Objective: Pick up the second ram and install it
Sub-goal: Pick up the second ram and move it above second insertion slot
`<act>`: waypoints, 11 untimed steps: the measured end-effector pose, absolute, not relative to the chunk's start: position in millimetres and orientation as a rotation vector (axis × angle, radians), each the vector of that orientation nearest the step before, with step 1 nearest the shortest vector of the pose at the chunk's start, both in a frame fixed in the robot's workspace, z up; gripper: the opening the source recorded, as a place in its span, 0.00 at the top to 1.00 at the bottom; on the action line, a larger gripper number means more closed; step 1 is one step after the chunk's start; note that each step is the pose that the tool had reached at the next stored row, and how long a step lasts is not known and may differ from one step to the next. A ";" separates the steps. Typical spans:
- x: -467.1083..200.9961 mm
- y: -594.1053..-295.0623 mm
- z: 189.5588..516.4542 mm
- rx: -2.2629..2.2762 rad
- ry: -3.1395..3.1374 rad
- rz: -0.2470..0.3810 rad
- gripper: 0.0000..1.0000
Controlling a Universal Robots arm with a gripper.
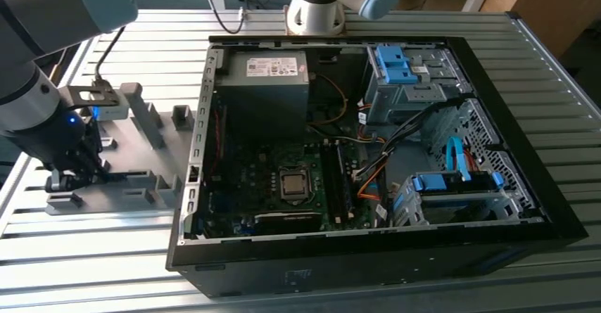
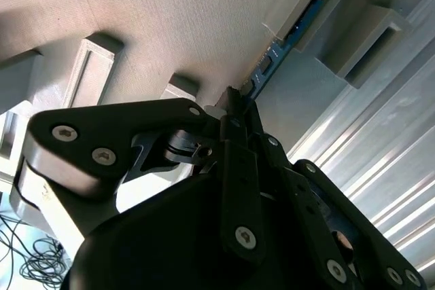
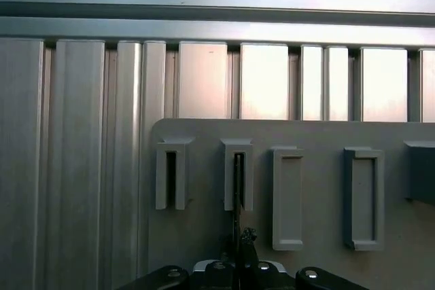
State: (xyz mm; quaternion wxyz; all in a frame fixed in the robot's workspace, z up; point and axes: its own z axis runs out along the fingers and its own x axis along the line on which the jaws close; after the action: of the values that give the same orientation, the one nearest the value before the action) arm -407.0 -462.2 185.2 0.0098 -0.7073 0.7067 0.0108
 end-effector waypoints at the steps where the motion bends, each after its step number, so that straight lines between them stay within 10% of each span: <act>1: -406.8 -462.2 185.2 -2.208 2.206 0.034 0.86; 11: -406.8 -462.1 188.9 -2.208 2.206 0.034 0.86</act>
State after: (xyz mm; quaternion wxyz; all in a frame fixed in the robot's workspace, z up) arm -406.8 -462.1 188.9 0.0099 -0.7073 0.7067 0.0108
